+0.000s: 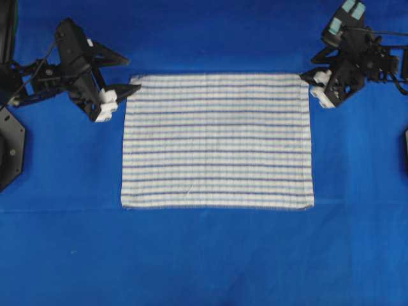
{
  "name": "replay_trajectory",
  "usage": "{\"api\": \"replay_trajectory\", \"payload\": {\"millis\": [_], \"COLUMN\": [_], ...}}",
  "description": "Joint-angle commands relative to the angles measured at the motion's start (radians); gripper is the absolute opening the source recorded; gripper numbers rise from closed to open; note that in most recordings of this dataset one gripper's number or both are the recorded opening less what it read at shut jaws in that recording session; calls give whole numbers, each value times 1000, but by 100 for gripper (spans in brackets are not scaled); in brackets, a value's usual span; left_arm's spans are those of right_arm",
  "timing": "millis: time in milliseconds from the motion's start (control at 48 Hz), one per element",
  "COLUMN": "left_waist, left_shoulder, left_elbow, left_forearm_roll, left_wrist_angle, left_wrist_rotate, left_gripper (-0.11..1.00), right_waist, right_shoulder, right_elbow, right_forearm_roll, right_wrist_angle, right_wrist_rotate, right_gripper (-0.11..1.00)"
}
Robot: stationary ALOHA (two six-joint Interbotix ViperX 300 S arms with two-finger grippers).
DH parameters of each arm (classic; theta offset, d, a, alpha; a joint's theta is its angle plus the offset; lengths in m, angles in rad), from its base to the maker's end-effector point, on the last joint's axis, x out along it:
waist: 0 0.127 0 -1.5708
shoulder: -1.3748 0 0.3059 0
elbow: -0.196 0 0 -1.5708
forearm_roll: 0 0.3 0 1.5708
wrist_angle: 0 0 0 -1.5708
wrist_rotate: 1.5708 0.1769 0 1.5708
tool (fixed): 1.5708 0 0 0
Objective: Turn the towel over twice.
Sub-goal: 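Reach both grippers to the towel's far corners and pinch them, then lift the towel by its far corners, raising it upward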
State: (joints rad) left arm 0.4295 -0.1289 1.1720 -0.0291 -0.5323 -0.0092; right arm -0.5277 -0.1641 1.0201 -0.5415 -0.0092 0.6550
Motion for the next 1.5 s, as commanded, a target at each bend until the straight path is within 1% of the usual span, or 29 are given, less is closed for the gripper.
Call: {"api": "replay_trajectory", "payload": {"millis": [0, 125, 292, 417, 479, 521, 563, 605, 688, 730, 771, 834, 1126, 1313, 1480], "left_waist": [18, 34, 41, 43, 43, 43, 43, 43, 40, 38, 37, 37, 37, 41, 63], "left_shoulder": [43, 117, 179, 193, 193, 193, 195, 193, 195, 195, 195, 195, 181, 87, -25], "left_elbow": [-23, -34, -41, -46, -44, -44, -44, -44, -46, -48, -46, -46, -48, -60, -80], "left_forearm_roll": [2, 2, 2, 2, 2, 2, 2, 2, 2, 2, 2, 2, 2, 2, 2], "left_wrist_angle": [-35, -66, -80, -80, -75, -72, -69, -63, -54, -52, -52, -51, -25, -5, 9], "left_wrist_rotate": [2, 2, 2, 2, 2, 2, 2, 2, 2, 2, 2, 2, 0, 2, 8], "left_gripper": [75, 74, 74, 71, 68, 64, 58, 50, 29, 19, 11, 4, 4, 4, 4], "right_waist": [-17, -32, -40, -43, -43, -43, -43, -43, -43, -43, -43, -43, -43, -67, -110], "right_shoulder": [38, 87, 114, 117, 117, 118, 121, 121, 123, 121, 121, 121, 109, 34, -87], "right_elbow": [-26, -31, -31, -29, -25, -25, -20, -18, -14, -12, -11, -11, -18, -21, -23], "right_forearm_roll": [-5, -5, -5, -6, -5, -6, -8, -8, -8, -8, -8, -8, -6, -5, -8], "right_wrist_angle": [-38, -60, -60, -60, -60, -60, -60, -60, -60, -61, -63, -69, -74, -64, -61], "right_wrist_rotate": [-3, -5, -5, -5, -6, -6, -8, -8, -8, -8, -8, -8, -6, -6, -9], "right_gripper": [63, 63, 63, 62, 59, 56, 50, 39, 15, 6, 5, 5, 5, 5, 5]}}
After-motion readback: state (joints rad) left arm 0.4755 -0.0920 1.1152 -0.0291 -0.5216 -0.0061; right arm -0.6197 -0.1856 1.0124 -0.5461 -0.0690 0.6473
